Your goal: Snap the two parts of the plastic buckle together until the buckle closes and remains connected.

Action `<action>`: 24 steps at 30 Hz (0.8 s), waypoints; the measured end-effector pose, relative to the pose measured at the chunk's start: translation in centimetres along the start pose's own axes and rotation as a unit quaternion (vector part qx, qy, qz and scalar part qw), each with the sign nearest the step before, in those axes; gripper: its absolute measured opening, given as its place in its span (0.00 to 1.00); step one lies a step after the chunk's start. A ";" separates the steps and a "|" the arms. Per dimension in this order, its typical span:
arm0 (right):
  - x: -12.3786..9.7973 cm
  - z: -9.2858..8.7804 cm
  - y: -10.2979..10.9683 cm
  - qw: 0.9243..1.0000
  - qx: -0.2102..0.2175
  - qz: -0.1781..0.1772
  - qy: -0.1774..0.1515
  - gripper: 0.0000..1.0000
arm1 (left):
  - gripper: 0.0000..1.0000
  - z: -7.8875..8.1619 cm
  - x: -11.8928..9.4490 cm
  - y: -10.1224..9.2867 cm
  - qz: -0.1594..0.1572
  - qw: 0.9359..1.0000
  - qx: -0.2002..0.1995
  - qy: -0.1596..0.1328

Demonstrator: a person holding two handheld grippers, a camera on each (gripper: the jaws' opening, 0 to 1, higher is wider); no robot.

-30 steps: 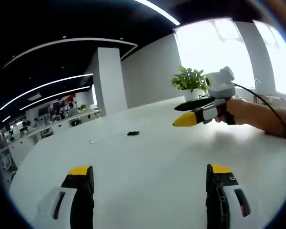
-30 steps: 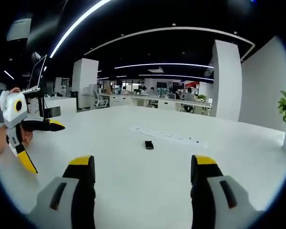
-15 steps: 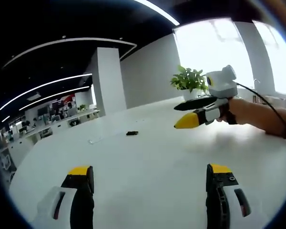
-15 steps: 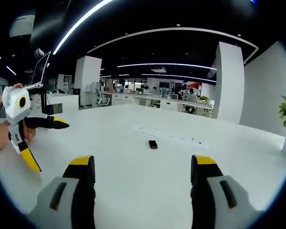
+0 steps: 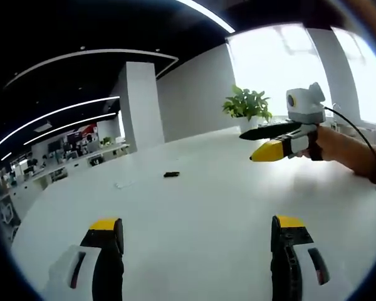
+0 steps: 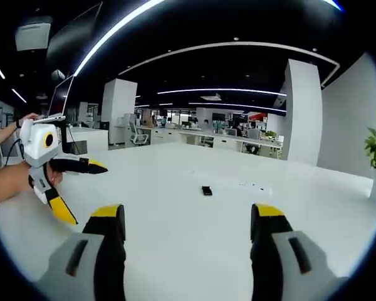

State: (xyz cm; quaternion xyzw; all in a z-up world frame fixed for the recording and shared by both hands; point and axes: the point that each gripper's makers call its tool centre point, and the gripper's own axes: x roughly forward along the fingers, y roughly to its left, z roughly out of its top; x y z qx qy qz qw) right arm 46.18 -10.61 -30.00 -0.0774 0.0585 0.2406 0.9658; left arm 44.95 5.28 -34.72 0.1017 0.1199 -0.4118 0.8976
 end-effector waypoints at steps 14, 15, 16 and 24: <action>-1.6 -0.3 0.2 1.000 -0.001 0.001 -0.007 0.81 | 1.00 0.1 0.1 0.2 -0.002 1.000 -0.018 -0.005; -1.8 -0.3 0.4 1.000 -0.002 0.003 -0.008 0.81 | 1.00 0.1 0.1 0.2 -0.002 1.000 -0.019 -0.005; -1.9 -0.3 0.5 1.000 -0.003 0.004 -0.009 0.81 | 1.00 0.1 0.1 0.2 -0.002 1.000 -0.017 -0.005; -2.8 -0.5 0.4 1.000 -0.005 -0.002 -0.008 0.82 | 1.00 -0.1 0.1 -0.3 -0.007 1.000 -0.015 -0.001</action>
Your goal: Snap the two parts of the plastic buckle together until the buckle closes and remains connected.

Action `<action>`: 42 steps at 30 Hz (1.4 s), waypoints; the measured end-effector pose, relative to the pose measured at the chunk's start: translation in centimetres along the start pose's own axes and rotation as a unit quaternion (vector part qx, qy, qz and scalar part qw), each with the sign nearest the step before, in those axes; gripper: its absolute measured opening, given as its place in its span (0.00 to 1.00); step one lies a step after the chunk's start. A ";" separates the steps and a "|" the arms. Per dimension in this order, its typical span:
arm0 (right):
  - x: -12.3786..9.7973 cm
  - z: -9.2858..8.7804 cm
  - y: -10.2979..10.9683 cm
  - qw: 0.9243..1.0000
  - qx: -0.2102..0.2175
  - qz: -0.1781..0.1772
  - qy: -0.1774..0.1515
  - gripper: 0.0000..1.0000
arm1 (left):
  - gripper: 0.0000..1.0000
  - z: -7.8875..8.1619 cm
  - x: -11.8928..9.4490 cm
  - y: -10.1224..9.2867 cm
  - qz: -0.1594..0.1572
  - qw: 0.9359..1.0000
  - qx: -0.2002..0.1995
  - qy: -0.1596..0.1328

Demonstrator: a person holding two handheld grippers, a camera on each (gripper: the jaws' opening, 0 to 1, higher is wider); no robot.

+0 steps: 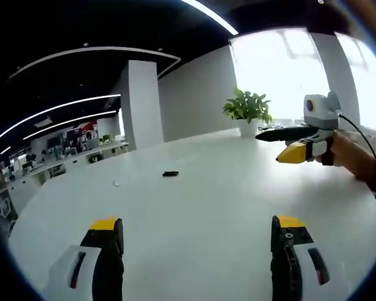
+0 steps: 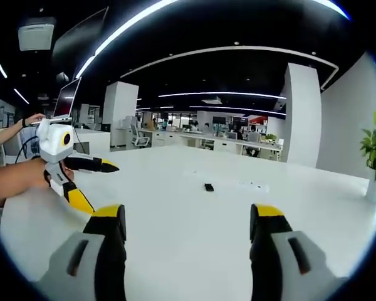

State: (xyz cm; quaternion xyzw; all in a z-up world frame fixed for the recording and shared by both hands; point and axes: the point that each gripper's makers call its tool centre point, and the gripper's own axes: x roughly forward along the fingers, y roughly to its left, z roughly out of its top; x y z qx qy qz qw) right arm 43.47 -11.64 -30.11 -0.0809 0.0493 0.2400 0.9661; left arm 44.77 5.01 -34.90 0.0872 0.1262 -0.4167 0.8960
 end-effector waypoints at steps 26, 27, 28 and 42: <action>-3.4 -1.3 0.5 1.000 -0.020 -0.003 0.006 0.83 | 1.00 -0.3 -0.5 -0.2 0.002 1.000 -0.019 0.003; -3.5 -1.3 0.2 1.000 -0.021 -0.004 0.007 0.83 | 1.00 -0.5 -0.5 -0.2 0.003 1.000 -0.018 0.006; -3.5 -1.3 0.2 1.000 -0.021 -0.004 0.007 0.83 | 1.00 -0.6 -0.5 -0.3 0.004 1.000 -0.016 0.008; -3.7 -1.5 0.0 1.000 -0.022 -0.010 0.009 0.83 | 1.00 -0.4 -0.5 -0.3 0.002 1.000 -0.013 0.006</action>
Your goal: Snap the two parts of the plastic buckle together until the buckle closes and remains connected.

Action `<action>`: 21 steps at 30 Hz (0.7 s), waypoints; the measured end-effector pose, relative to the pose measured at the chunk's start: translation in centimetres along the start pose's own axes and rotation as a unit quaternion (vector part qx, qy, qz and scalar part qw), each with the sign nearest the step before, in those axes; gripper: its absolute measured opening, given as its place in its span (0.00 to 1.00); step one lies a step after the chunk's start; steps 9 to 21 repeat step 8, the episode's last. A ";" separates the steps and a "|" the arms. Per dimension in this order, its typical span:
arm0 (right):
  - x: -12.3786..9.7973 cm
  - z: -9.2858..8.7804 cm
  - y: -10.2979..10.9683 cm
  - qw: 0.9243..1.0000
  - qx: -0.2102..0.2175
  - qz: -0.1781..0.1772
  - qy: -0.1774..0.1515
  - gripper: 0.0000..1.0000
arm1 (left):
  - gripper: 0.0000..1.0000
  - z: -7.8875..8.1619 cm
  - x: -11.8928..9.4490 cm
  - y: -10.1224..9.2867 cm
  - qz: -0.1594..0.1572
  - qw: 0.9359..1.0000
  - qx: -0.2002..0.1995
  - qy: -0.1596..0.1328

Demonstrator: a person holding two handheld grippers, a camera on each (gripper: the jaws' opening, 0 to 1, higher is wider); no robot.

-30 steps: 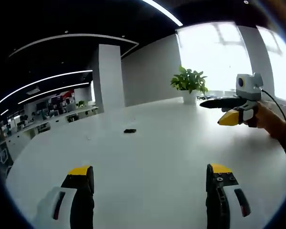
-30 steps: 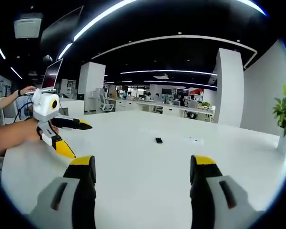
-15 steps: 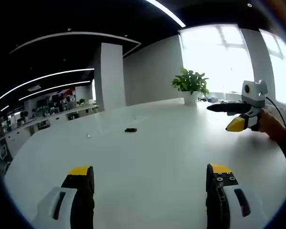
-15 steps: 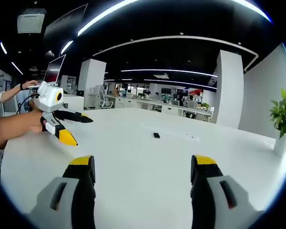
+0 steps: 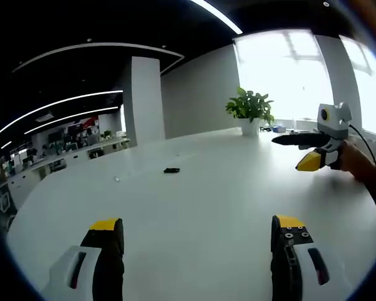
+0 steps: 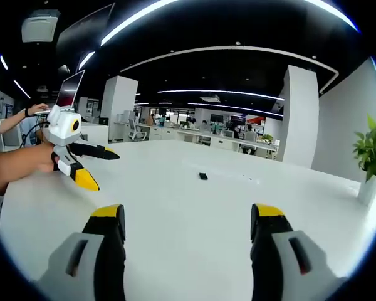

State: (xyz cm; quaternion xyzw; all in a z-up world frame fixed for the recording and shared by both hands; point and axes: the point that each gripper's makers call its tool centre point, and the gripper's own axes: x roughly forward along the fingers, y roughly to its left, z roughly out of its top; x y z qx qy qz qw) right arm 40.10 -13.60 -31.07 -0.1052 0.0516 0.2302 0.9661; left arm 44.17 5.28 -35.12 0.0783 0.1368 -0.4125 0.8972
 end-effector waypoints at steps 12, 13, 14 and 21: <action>0.0 -0.4 0.2 1.000 -0.002 0.003 0.008 0.83 | 1.00 0.0 0.0 -0.3 -0.005 1.000 0.002 0.000; 0.0 -0.4 0.2 1.000 -0.002 0.003 0.008 0.83 | 1.00 0.0 0.0 -0.3 -0.005 1.000 0.002 0.000; 0.0 -0.4 0.2 1.000 -0.002 0.003 0.008 0.83 | 1.00 0.0 0.0 -0.3 -0.005 1.000 0.002 0.000; 0.0 -0.4 0.2 1.000 -0.002 0.003 0.008 0.83 | 1.00 0.0 0.0 -0.3 -0.005 1.000 0.002 0.000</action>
